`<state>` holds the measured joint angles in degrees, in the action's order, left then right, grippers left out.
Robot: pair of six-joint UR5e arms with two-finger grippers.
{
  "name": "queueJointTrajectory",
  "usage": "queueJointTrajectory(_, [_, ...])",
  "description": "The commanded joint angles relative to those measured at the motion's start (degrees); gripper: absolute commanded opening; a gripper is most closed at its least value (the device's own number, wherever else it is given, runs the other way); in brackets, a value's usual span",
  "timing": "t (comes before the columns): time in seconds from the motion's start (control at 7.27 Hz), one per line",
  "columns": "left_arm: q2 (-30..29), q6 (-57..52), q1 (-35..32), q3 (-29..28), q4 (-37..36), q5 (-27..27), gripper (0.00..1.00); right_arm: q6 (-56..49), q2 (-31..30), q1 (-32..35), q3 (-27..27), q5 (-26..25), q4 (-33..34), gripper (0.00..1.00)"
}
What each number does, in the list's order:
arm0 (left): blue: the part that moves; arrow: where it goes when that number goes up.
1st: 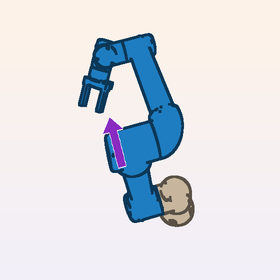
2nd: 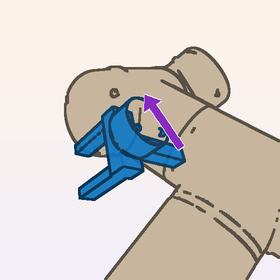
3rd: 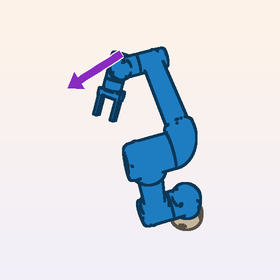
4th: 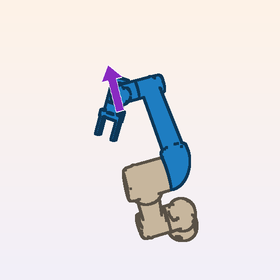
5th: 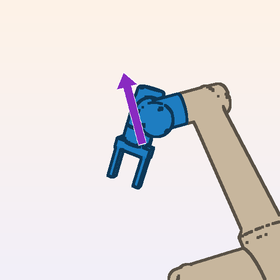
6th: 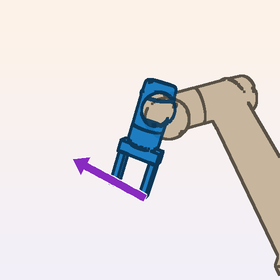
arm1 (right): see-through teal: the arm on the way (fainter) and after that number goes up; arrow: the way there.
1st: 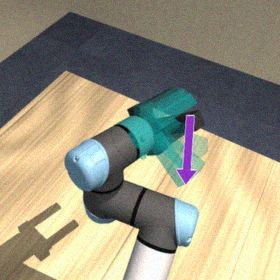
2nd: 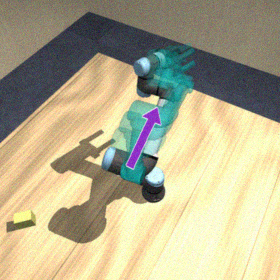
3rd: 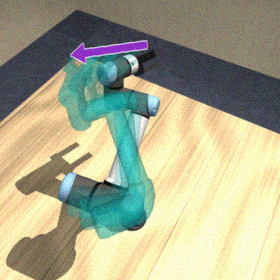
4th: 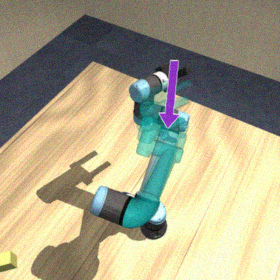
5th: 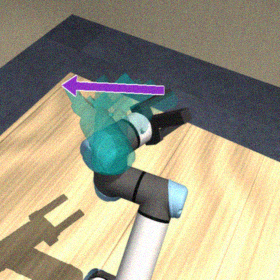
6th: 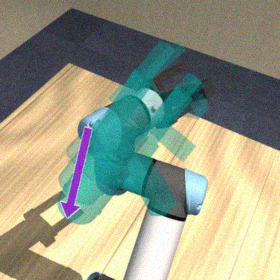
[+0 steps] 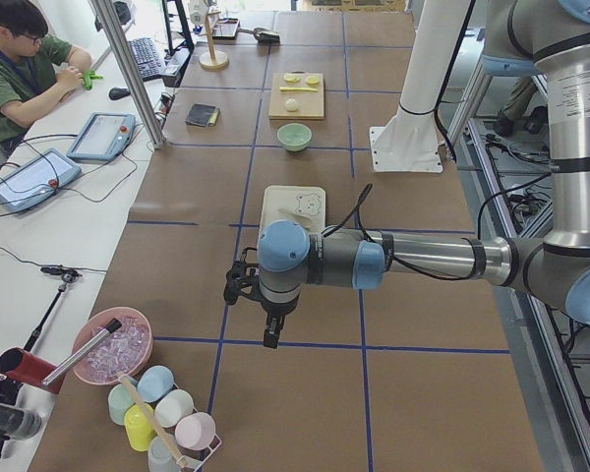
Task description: Put spoon and bun in bowl
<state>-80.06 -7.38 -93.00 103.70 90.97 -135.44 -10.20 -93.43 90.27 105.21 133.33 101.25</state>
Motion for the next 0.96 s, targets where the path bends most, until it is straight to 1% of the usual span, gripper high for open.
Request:
queueJointTrajectory(0.0, [0.0,0.0,0.4,0.2,-0.1,-0.1,1.00,0.0,0.0,0.0,0.1,0.0,0.0,1.00])
queueJointTrajectory(0.28, [-0.1,0.0,0.4,2.0,0.0,-0.1,1.00,0.0,0.8,-0.5,0.1,0.1,0.0,1.00])
queueJointTrajectory(0.41, [-1.1,0.1,0.7,2.2,1.7,-0.2,1.00,0.0,1.2,-1.3,0.1,0.0,0.0,1.00])
queueJointTrajectory(0.83, [-9.9,0.7,1.0,1.4,4.8,-0.6,1.00,-0.5,3.0,-1.9,0.4,0.0,-0.2,1.00])
